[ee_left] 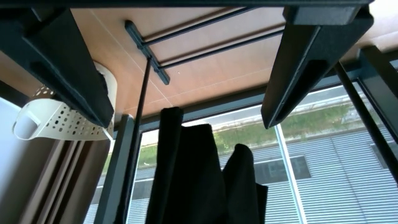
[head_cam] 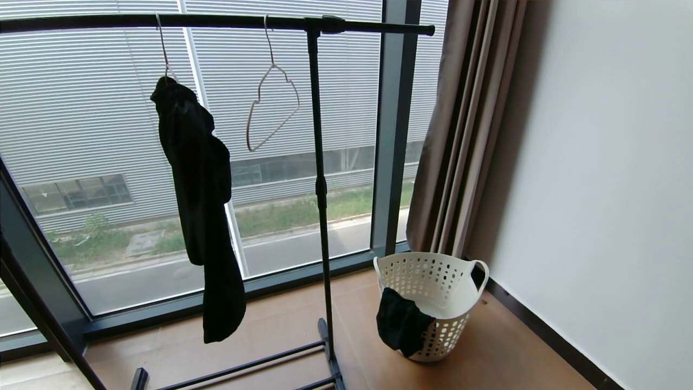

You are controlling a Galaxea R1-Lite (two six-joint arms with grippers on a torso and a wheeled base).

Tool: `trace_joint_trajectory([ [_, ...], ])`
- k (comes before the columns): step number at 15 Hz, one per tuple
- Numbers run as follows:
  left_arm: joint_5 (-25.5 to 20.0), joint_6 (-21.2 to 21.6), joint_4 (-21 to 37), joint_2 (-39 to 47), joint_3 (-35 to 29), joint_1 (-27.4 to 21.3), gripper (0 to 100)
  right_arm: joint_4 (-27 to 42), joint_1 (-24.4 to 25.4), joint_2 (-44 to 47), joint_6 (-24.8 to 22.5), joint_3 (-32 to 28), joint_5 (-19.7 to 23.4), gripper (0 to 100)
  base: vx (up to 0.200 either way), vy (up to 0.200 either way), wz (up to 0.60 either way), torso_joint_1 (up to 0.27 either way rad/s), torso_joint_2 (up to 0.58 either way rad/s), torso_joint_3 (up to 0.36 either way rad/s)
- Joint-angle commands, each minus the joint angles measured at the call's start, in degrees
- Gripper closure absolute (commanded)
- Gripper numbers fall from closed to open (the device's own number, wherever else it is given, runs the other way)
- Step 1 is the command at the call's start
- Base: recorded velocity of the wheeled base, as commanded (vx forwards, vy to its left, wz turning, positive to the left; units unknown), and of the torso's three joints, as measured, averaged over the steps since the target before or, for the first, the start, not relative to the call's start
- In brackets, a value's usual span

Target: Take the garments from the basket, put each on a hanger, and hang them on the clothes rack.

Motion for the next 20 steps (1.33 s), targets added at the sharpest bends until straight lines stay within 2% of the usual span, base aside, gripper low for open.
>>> trace_joint_trajectory([
  [1,0.0,0.0,0.0,0.0,0.0,-0.1,0,0.0,0.0,0.1,0.0,0.0,0.0,0,0.0,-0.2,0.0,0.002,-0.01,0.002],
  [3,0.1,0.0,0.0,0.1,0.0,-0.1,0,0.0,0.0,0.1,0.0,0.0,0.0,0,0.0,-0.1,0.0,-0.004,0.0,0.004],
  [7,0.0,0.0,0.0,0.0,0.0,-0.1,0,0.0,0.0,0.1,-0.1,0.0,0.0,0,0.2,0.0,0.0,0.001,0.0,0.002],
  [8,0.1,0.0,0.0,0.0,0.0,-0.1,0,0.0,0.0,0.1,0.0,0.0,0.0,0,0.0,0.0,0.0,0.0,0.0,0.0],
  [13,0.1,0.0,0.0,0.0,0.0,-0.1,0,0.0,0.0,0.1,0.0,0.0,0.0,0,0.0,-0.2,0.0,0.007,0.01,0.0],
  [20,0.2,0.4,0.0,0.0,0.1,0.0,0,0.0,0.0,0.1,0.0,0.0,0.0,0,0.0,0.0,0.0,0.0,0.0,0.0],
])
